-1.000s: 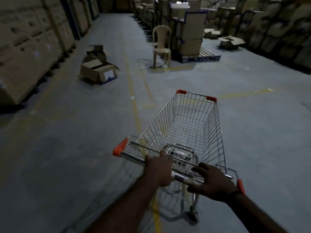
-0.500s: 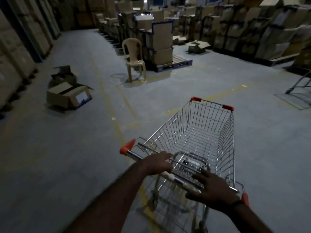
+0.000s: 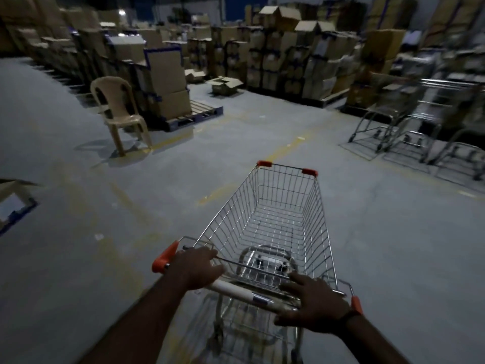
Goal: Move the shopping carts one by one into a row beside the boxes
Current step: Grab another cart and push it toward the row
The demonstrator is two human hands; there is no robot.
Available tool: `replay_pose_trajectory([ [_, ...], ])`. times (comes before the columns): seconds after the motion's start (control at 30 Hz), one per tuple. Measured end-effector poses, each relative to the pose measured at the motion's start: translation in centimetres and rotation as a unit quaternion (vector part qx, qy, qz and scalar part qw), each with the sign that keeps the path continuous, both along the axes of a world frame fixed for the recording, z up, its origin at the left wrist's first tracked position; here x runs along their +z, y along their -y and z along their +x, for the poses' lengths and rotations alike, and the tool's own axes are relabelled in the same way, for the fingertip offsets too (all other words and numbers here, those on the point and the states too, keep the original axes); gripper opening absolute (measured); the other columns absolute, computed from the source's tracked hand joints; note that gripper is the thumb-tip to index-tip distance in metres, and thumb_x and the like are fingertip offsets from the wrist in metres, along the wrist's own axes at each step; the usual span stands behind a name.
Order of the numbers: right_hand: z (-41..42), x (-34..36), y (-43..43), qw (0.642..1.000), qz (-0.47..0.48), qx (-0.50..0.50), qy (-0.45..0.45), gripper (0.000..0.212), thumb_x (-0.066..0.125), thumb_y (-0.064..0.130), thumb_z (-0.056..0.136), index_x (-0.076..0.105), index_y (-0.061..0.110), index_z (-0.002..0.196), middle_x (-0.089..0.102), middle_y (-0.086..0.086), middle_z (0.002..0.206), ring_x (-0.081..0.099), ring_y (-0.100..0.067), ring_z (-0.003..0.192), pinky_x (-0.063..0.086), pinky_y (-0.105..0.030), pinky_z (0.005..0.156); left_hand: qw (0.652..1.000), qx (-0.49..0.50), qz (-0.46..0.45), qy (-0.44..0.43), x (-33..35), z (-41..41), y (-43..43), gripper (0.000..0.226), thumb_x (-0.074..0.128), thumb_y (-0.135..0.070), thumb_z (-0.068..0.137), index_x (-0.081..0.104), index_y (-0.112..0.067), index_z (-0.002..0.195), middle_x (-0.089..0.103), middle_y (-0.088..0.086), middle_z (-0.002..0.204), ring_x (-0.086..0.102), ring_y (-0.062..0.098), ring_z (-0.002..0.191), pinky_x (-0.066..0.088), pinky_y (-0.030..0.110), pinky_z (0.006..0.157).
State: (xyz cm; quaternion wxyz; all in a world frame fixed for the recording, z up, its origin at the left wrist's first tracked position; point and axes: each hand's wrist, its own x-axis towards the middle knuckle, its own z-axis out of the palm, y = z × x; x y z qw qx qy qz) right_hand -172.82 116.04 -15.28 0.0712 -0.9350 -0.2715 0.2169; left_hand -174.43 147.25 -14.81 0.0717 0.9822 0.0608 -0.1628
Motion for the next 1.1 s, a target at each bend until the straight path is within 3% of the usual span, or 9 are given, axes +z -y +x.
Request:
replay_pose_trajectory([
  [0.07,1.7,0.6,-1.8,0.999,-0.018,-0.033,-0.02,0.128,0.026,0.106,0.044,0.034,0.038,0.152,0.012,0.007,0.167,0.017,-0.015,0.152,0.005,-0.051,0.124,0.999,-0.021,0.004,0.029,-0.4,2.6,-1.7,0.079,0.03,-0.076,0.08,0.05,-0.032,0.143,0.051,-0.003,0.148,0.05,0.023,0.132,0.039,0.041,0.105],
  [0.13,3.2,1.1,-3.6,0.997,-0.027,-0.069,-0.014,0.124,0.026,0.102,0.048,0.032,0.038,0.153,0.009,0.008,0.168,0.013,-0.013,0.153,0.003,-0.053,0.123,0.998,-0.042,0.007,0.053,-0.5,5.2,-3.3,0.077,0.027,-0.077,0.084,0.052,-0.032,0.141,0.053,-0.003,0.147,0.05,0.023,0.131,0.037,0.044,0.105],
  [0.27,5.9,1.2,-7.3,0.991,-0.04,-0.126,0.038,0.12,0.01,0.102,0.056,0.027,0.037,0.156,0.016,0.008,0.167,0.015,-0.012,0.152,0.009,-0.051,0.121,0.996,-0.067,0.009,0.063,-0.7,10.2,-6.6,0.088,0.015,-0.083,0.077,0.055,-0.031,0.137,0.057,-0.001,0.142,0.05,0.027,0.13,0.035,0.047,0.106],
  [0.33,7.3,0.9,-9.0,0.986,-0.022,-0.158,0.056,0.112,0.012,0.1,0.065,0.025,0.036,0.156,0.023,0.009,0.165,0.02,-0.011,0.15,0.012,-0.049,0.12,0.995,-0.075,0.012,0.07,-0.6,12.4,-7.9,0.092,0.012,-0.085,0.074,0.055,-0.032,0.137,0.057,-0.001,0.142,0.048,0.028,0.131,0.035,0.048,0.106],
  [0.4,9.1,0.8,-10.2,0.981,-0.005,-0.184,0.059,0.106,0.017,0.099,0.071,0.025,0.035,0.156,0.031,0.009,0.161,0.027,-0.011,0.147,0.015,-0.046,0.12,0.994,-0.08,0.017,0.07,-0.5,14.3,-9.1,0.089,0.016,-0.084,0.077,0.055,-0.032,0.138,0.056,-0.002,0.143,0.044,0.03,0.133,0.034,0.047,0.107],
  [0.53,13.4,0.3,-11.8,0.973,0.02,-0.222,0.058,0.116,0.003,0.102,0.062,0.034,0.036,0.152,0.041,0.009,0.155,0.037,-0.012,0.141,0.019,-0.046,0.118,0.992,-0.089,0.01,0.086,-0.6,18.9,-11.0,0.078,0.027,-0.082,0.085,0.057,-0.032,0.137,0.059,-0.004,0.14,0.044,0.026,0.132,0.033,0.044,0.105],
  [0.83,27.0,-0.3,-15.0,0.962,0.033,-0.26,0.075,0.114,0.008,0.104,0.063,0.041,0.035,0.148,0.046,0.007,0.151,0.043,-0.016,0.137,0.029,-0.047,0.114,0.986,-0.113,-0.007,0.121,-1.2,33.7,-14.3,0.071,0.03,-0.08,0.086,0.063,-0.033,0.128,0.063,-0.01,0.131,0.044,0.018,0.13,0.036,0.041,0.102],
  [1.0,36.4,-0.2,-17.2,0.964,0.012,-0.253,0.084,0.098,0.018,0.095,0.076,0.04,0.033,0.149,0.046,0.006,0.151,0.04,-0.015,0.138,0.026,-0.045,0.114,0.987,-0.116,-0.015,0.114,-1.3,43.7,-16.2,0.072,0.032,-0.082,0.085,0.062,-0.033,0.129,0.062,-0.009,0.133,0.043,0.014,0.132,0.038,0.037,0.102],
  [1.1,41.5,0.0,-18.2,0.962,0.014,-0.261,0.077,0.107,0.009,0.098,0.071,0.038,0.033,0.15,0.043,0.005,0.153,0.037,-0.015,0.14,0.023,-0.045,0.115,0.987,-0.109,-0.037,0.108,-0.7,48.8,-17.0,0.08,0.027,-0.083,0.077,0.062,-0.033,0.13,0.062,-0.009,0.132,0.045,0.014,0.131,0.039,0.035,0.1],
])
